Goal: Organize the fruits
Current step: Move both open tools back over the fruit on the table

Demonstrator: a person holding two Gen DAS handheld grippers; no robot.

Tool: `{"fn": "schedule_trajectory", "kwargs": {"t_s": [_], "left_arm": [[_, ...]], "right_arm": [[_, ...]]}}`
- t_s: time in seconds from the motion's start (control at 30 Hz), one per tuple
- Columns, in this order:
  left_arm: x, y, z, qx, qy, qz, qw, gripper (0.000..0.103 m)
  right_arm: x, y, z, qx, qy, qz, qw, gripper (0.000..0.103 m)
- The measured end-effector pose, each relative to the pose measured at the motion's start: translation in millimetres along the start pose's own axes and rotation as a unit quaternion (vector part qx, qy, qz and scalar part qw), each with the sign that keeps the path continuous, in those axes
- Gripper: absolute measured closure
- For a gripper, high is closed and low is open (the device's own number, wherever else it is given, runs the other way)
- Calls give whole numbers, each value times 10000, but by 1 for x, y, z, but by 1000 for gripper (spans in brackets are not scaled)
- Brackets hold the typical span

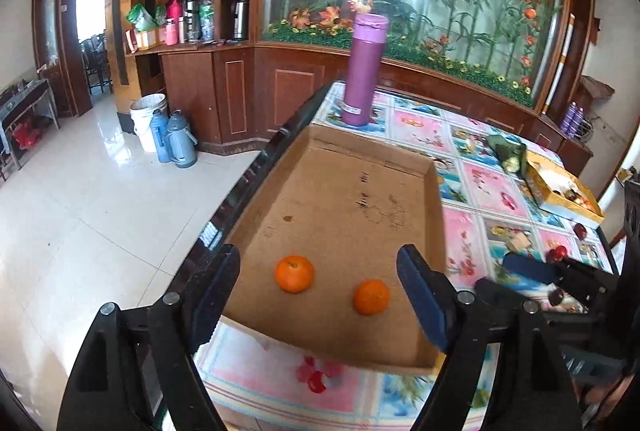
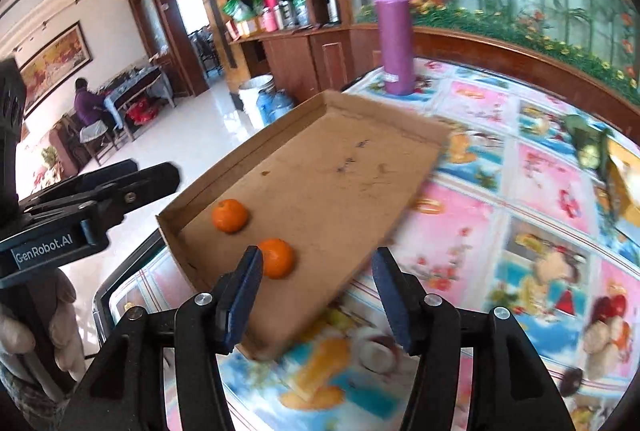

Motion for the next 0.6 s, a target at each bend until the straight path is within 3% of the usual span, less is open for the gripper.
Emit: {"fn": "schedule_trajectory", "kwargs": {"t_s": [0.17,0.37,0.6], "left_arm": [[-38,24,-9,-55,-316,-316,9990,23],[-107,31,-28,55,-803,-720,9942,23],[-188,17,-66,434,-1435,-1208,9813,23]], "right_arm": [[-58,73,-17,-339,-444,-446,9974,36],[-153,163,-56,-620,-1292,-1309,9810,35],[-211,198,-100,-532,-1846,-1609,9681,35]]}}
Point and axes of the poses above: each gripper's, at about its wrist camera, not at the fingertips, and y roughly against the way its jaws point, x to its left, z to its top, the point moved 8 cm from there along -y, roughly the way its jaws point, and after that the axes turned 10 degrees about z, right-handed, at the moved point
